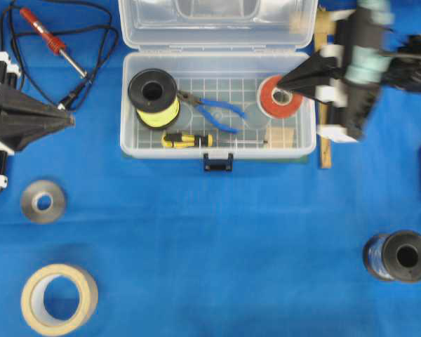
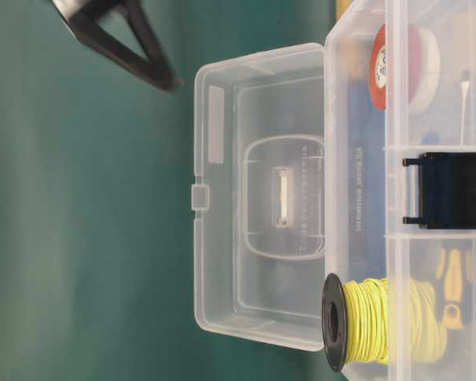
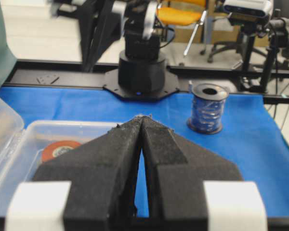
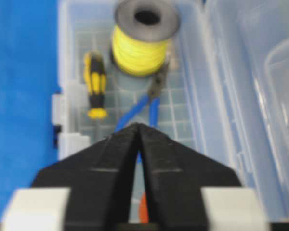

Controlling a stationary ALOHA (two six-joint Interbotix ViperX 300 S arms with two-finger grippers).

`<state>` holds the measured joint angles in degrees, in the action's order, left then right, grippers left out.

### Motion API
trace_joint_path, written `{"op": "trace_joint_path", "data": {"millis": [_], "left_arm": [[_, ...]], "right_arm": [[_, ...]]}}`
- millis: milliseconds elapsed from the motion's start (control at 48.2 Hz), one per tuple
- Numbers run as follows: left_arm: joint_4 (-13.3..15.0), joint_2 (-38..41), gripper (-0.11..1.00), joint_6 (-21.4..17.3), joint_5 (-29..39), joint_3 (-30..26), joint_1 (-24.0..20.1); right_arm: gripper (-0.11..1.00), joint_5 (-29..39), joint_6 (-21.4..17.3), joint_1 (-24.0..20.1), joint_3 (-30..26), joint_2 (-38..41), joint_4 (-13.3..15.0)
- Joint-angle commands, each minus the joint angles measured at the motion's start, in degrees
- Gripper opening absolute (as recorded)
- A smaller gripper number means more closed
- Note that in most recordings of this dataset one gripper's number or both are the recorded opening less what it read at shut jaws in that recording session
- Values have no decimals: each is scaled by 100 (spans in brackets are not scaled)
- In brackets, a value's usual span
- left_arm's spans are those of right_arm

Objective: Pick the nipper from the toolbox among several items.
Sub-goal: 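Move the right gripper over the blue-handled pliers in the toolbox and lower, then close the right gripper on the blue pliers handle and lift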

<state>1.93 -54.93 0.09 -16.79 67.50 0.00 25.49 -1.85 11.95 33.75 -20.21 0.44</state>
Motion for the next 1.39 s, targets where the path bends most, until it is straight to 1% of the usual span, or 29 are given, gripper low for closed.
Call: {"op": "trace_joint_path", "data": {"millis": [0,41,62,145,166,187,228,311,373,622,747,892,954,996,1099,1141,1245,1369], "left_arm": [[9,44,0,9,-26,-132,0],[9,44,0,18,-26,-132,0],[9,44,0,18,-26,-132,9],[18,44,0,26,-9,-141,9],[18,44,0,26,-9,-132,9],[18,44,0,26,-9,-132,9],[9,44,0,26,0,-132,9],[18,44,0,26,9,-132,9],[9,44,0,26,18,-132,0],[18,44,0,26,79,-123,0],[18,44,0,26,114,-123,9],[18,44,0,62,167,-123,9],[18,44,0,79,185,-123,9],[18,35,0,79,202,-123,9],[18,35,0,79,220,-123,0],[26,35,0,79,220,-123,9],[18,18,0,88,229,-123,0],[18,9,0,97,246,-123,9]], "right_arm": [[26,519,9,105,-677,633,70],[38,712,26,105,-888,888,123],[47,800,26,105,-1002,1011,158],[70,1143,35,105,-1406,1547,325],[75,1204,53,114,-1485,1670,343],[77,1248,62,123,-1556,1793,352],[75,1327,88,132,-1688,2013,360],[67,1389,141,158,-1881,2435,360],[64,1380,167,193,-1978,2716,360],[63,1011,176,316,-2074,3612,352],[63,888,193,396,-2074,3841,352],[59,747,220,396,-2065,3973,352],[53,712,220,387,-2057,3999,352],[48,703,237,387,-2039,4017,352],[22,668,272,378,-2021,4025,352],[14,677,290,378,-2021,4017,334],[13,686,308,387,-2021,3964,316],[13,668,290,413,-1995,3665,316]]}}
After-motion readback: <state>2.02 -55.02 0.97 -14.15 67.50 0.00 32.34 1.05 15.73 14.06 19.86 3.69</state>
